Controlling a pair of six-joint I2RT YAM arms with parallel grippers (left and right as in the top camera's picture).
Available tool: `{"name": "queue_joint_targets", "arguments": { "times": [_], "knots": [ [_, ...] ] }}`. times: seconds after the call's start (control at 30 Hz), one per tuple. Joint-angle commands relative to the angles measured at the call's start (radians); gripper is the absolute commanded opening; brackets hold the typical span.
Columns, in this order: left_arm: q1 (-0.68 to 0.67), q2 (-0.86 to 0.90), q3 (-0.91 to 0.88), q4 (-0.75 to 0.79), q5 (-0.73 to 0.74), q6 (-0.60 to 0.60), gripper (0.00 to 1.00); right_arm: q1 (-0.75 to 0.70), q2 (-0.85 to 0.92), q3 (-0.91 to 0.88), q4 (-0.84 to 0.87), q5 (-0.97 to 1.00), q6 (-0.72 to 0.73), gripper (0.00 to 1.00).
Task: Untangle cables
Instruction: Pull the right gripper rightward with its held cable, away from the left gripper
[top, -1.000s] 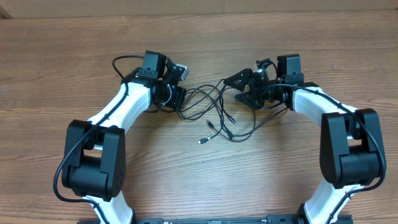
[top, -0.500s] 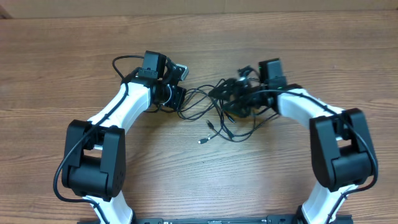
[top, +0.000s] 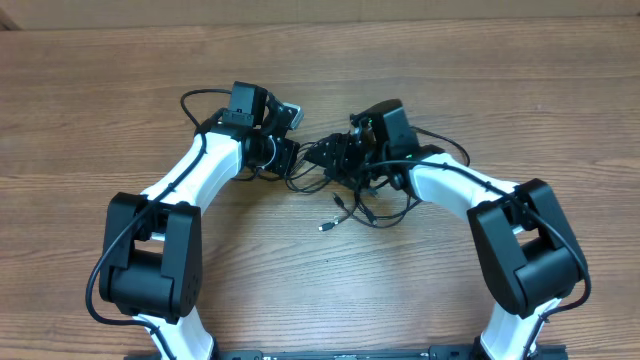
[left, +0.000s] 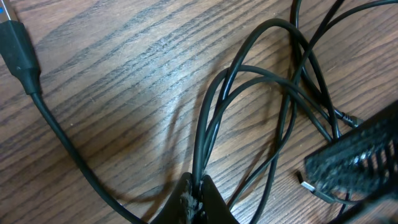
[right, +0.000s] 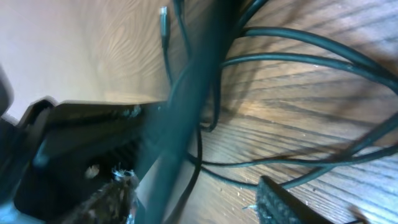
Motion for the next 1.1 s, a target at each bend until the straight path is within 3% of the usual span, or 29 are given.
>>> {"name": "queue_joint_targets", "arguments": {
  "times": [0.0,0.1,0.17,0.3,0.4,0.77,1.07],
  "knots": [
    [-0.006,0.009,-0.010,0.006,-0.002,0.018,0.04,0.018,0.002,-0.002,0.007,0.118,0.080,0.56],
    [-0.006,0.009,-0.010,0.007,-0.002,0.018,0.04,0.026,0.002,-0.002,0.009,0.135,0.105,0.47],
    [-0.006,0.009,-0.010,0.008,-0.001,0.018,0.04,0.030,0.002,-0.002,0.019,0.131,0.105,0.33],
    [-0.006,0.009,-0.010,0.008,0.006,0.018,0.04,0.031,0.002,-0.002,0.022,0.133,0.104,0.29],
    [-0.006,0.009,-0.010,0.008,0.006,0.018,0.04,0.031,0.002,-0.002,0.021,0.130,0.103,0.05],
    [-0.006,0.007,-0.004,0.000,0.031,0.019,0.04,-0.058,-0.095,-0.002,0.008,-0.130,-0.072,0.04],
    [-0.005,-0.032,0.001,-0.021,0.031,0.019,0.04,-0.160,-0.276,-0.002,-0.247,-0.128,-0.262,0.04]
  ]
}}
